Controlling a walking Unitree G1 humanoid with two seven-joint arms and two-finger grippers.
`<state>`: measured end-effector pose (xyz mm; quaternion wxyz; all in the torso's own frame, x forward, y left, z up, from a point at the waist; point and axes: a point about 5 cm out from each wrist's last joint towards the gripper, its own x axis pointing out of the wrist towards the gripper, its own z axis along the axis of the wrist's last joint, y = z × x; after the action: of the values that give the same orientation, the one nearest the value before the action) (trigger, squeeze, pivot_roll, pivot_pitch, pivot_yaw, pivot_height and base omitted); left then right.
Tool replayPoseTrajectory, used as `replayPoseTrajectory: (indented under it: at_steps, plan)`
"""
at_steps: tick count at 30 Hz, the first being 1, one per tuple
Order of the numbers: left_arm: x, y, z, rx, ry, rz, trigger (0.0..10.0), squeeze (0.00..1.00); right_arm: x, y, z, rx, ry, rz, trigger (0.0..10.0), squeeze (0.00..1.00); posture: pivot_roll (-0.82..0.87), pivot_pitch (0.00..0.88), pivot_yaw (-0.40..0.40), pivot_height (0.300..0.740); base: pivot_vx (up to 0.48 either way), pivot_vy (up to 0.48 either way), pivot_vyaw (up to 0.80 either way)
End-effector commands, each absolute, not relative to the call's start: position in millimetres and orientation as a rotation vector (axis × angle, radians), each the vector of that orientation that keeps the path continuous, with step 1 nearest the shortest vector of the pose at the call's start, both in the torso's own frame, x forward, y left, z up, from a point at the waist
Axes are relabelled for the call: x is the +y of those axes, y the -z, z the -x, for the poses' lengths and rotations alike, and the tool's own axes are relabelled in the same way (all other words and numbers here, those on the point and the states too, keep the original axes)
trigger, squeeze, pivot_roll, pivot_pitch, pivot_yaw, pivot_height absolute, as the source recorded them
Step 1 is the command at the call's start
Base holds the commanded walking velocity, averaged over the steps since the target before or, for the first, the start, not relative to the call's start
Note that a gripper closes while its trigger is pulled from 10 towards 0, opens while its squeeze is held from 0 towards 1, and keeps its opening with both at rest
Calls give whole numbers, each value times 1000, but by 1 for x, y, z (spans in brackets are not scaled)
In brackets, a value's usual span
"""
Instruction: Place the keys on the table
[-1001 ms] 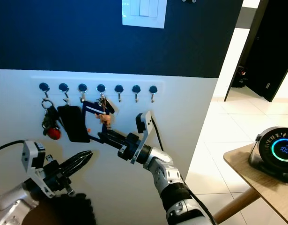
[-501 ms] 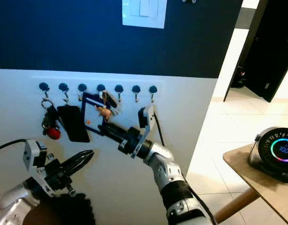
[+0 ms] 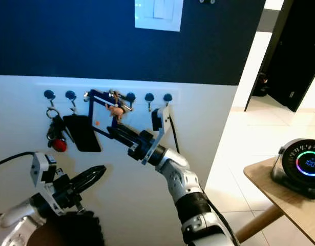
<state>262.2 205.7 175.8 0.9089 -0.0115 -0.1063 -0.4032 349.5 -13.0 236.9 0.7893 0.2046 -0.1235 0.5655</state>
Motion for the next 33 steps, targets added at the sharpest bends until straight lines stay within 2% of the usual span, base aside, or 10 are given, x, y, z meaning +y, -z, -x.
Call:
replayPoseTrajectory:
  at_steps: [1, 6, 16, 20, 24, 33]
  plan:
    - [205, -172, -262, -180, 852, 8, 10000, 0, -1, -239, -348, -227, -1222, -435, 10000, 0, 52, 39, -69, 740, 0, 0, 0]
    - [205, -171, -261, -170, 854, 4, 10000, 0, -2, -217, -341, -164, -1238, -393, 10000, 0, 54, 40, -71, 740, 0, 0, 0]
    - [204, -167, -262, -149, 862, -12, 10000, 0, -15, -184, -333, -78, -1174, -442, 10000, 0, 53, 36, -66, 740, 0, 0, 0]
    - [204, -168, -262, -149, 861, -14, 10000, 0, -17, -186, -333, -101, -1168, -471, 10000, 0, 53, 36, -64, 740, 0, 0, 0]
    - [204, -168, -263, -144, 865, -21, 10000, 0, -21, -211, -330, -207, -1218, -609, 10000, 0, 51, 36, -60, 740, 0, 0, 0]
    - [203, -168, -264, -146, 862, -27, 10000, 0, -21, -223, -327, -257, -1255, -641, 10000, 0, 50, 33, -59, 740, 0, 0, 0]
